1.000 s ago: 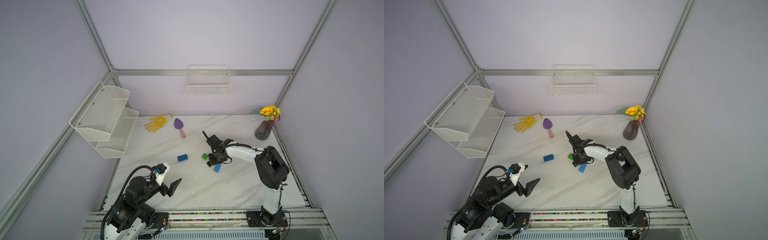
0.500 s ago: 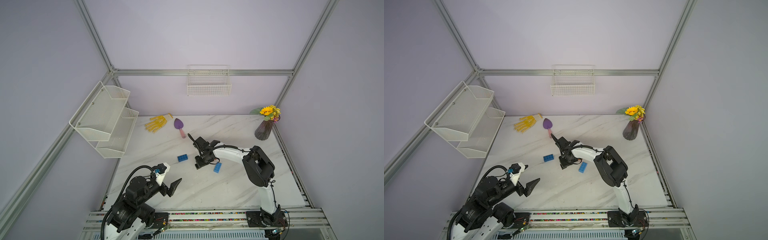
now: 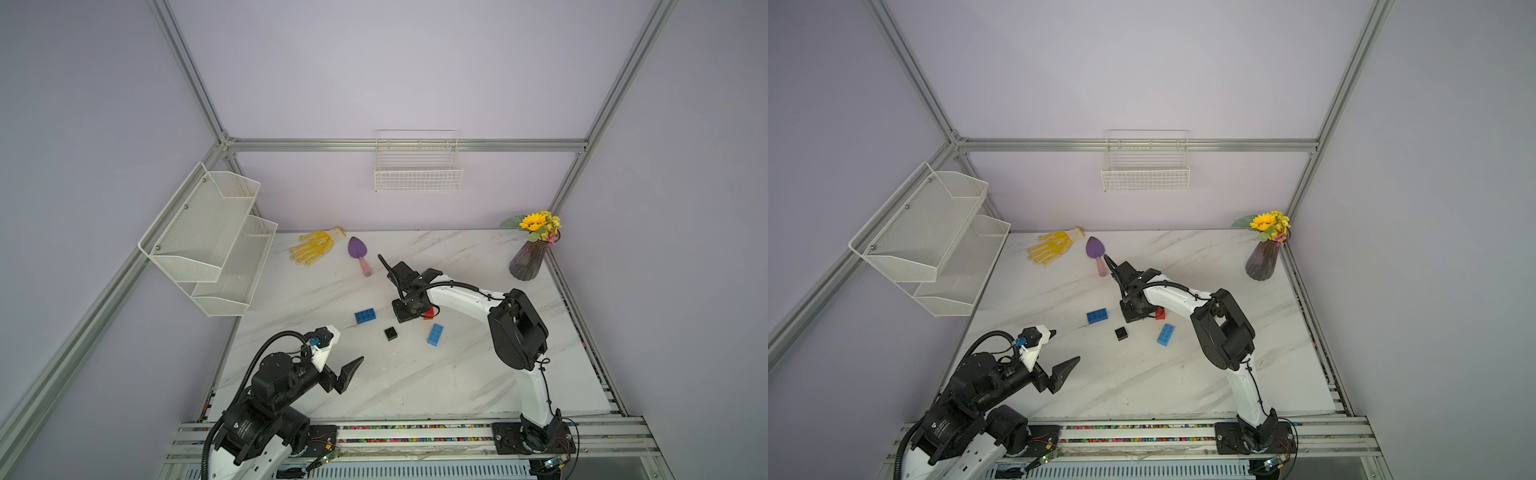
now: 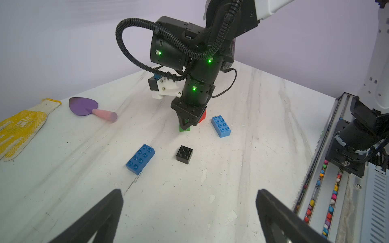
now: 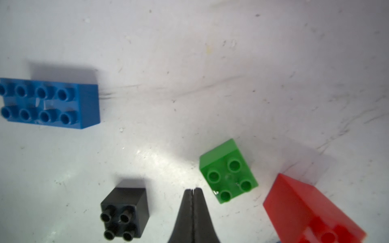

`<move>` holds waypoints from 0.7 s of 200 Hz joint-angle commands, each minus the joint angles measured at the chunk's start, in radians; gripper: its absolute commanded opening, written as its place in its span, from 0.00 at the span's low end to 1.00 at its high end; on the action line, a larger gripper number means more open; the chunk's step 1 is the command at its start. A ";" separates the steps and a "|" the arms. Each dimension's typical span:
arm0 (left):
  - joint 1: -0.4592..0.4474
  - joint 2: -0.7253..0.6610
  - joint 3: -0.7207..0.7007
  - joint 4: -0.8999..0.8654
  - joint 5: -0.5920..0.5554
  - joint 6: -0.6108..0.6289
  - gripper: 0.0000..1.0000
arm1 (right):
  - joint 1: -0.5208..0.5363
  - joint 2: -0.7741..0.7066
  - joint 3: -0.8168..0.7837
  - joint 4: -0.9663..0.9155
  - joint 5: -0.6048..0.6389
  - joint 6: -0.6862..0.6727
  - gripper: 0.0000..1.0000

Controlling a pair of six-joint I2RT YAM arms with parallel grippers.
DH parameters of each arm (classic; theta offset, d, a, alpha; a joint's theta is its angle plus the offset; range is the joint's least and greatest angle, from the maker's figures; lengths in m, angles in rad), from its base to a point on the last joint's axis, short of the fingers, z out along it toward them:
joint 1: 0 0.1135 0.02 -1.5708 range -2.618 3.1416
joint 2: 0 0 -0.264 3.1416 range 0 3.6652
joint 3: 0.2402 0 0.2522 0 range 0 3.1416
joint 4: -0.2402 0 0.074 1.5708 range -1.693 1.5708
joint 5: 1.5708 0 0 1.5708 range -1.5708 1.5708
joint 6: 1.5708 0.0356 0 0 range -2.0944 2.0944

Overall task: Assemble the letter f with lego
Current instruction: Move the lego brick at the center of the board.

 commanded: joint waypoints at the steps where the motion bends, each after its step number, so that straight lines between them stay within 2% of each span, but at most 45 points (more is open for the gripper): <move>1: -0.003 -0.002 -0.002 0.027 -0.007 0.027 1.00 | -0.017 -0.017 0.017 -0.054 0.071 0.033 0.00; 39: -0.003 -0.002 -0.001 0.027 -0.005 0.027 1.00 | -0.026 0.003 0.034 -0.083 0.145 0.050 0.00; 140: -0.003 -0.007 -0.001 0.025 -0.007 0.028 1.00 | -0.028 0.049 0.021 -0.081 0.174 0.055 0.00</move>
